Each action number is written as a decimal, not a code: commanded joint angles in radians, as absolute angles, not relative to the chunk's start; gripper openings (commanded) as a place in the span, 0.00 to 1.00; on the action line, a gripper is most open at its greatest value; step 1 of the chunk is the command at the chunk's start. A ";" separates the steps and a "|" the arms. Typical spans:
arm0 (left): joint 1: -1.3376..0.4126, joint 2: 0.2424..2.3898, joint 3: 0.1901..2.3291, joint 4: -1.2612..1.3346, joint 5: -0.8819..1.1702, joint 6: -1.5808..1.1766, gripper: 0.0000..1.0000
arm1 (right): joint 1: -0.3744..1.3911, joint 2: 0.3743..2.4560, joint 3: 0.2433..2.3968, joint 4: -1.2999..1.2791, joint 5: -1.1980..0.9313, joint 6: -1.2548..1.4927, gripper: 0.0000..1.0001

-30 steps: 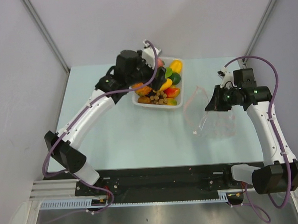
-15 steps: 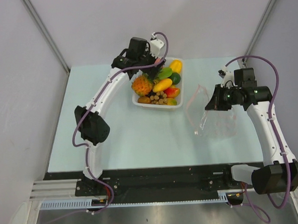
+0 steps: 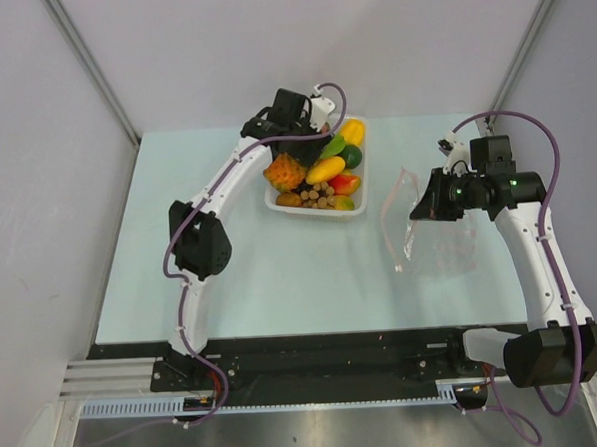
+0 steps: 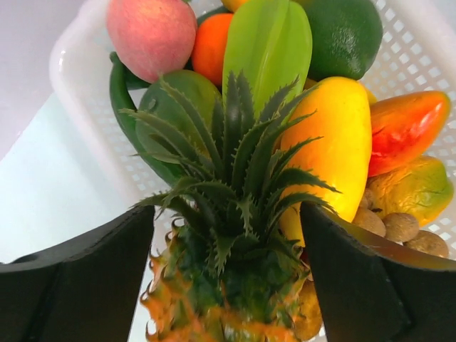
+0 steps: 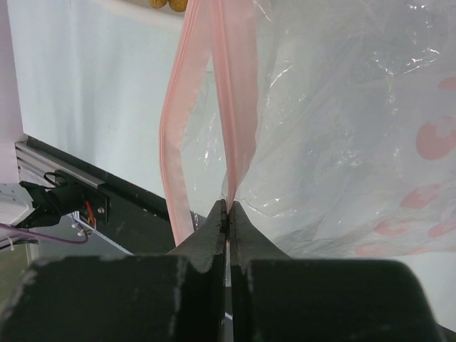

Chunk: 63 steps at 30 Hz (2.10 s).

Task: Place the food in the zip-top bag and seal the zipper
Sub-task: Pick up the fake fruit from the bin, then place the fake fruit in the zipper food storage bag.

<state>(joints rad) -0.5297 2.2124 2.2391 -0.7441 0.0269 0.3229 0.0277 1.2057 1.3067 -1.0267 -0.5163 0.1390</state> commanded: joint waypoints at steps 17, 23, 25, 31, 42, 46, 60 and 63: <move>-0.531 1.993 2.169 -0.721 0.021 0.314 0.00 | 0.023 1.120 1.310 -0.922 -0.922 0.299 0.00; -0.532 1.882 2.186 -0.710 0.029 0.293 0.00 | 0.021 1.082 1.289 -0.772 -1.086 0.492 0.00; -0.532 1.849 2.192 -0.698 0.057 0.260 0.00 | 0.021 1.071 1.232 -0.701 -1.126 0.605 0.00; -0.532 1.663 2.048 -0.534 0.274 0.097 0.00 | 0.008 1.095 1.085 -0.551 -1.206 0.653 0.00; -0.695 1.388 1.585 0.236 0.465 -0.359 0.00 | 0.014 1.152 1.081 -0.591 -1.054 0.594 0.00; -0.779 1.428 1.578 0.354 0.460 -0.518 0.00 | 0.025 1.154 1.081 -0.589 -1.040 0.592 0.00; -0.871 1.497 1.335 0.526 0.402 -0.751 0.00 | 0.017 1.151 1.068 -0.568 -1.066 0.606 0.00; -0.877 1.514 1.321 0.531 0.365 -0.773 0.00 | 0.017 1.143 1.048 -0.545 -1.072 0.624 0.00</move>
